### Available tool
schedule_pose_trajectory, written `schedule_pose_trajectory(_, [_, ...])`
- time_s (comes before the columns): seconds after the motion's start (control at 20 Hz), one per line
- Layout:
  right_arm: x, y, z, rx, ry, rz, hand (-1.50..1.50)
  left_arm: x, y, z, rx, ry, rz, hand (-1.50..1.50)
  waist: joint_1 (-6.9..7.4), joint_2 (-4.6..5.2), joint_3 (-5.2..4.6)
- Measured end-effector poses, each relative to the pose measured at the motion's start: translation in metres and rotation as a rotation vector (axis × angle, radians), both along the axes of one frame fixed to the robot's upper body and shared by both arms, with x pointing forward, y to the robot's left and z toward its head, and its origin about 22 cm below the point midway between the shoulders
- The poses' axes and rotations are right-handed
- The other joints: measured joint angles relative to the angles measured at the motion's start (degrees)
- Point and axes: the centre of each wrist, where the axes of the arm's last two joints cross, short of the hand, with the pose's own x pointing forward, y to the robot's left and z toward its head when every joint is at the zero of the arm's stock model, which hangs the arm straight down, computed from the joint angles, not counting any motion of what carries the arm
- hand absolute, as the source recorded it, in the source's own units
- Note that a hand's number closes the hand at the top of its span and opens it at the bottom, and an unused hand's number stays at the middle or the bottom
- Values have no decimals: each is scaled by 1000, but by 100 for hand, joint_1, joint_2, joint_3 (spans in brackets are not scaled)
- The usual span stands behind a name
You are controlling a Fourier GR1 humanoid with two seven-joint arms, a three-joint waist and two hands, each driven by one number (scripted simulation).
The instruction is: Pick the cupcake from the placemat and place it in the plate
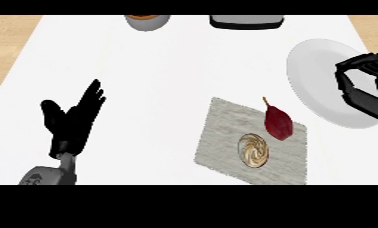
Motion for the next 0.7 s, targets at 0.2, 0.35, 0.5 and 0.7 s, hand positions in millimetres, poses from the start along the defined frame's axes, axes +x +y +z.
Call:
schedule_pose_trajectory(0.2, [-2,2,-39,26,-75,-83,-150,-10,-13,-19,-36,56,-41,0,4,-36,24])
schedule_pose_trajectory(0.35, [-13,-3,-52,37,-106,-64,-150,-18,-18,-22,-50,80,-42,0,-5,-58,29])
schedule_pose_trajectory(0.5, [-26,-15,-50,-17,-104,-35,-150,-27,-23,-21,-55,92,-38,0,-16,-73,30])
schedule_pose_trajectory(0.7, [-33,-18,-32,-189,-12,43,-150,-28,-23,-25,-48,93,-42,0,-22,-82,24])
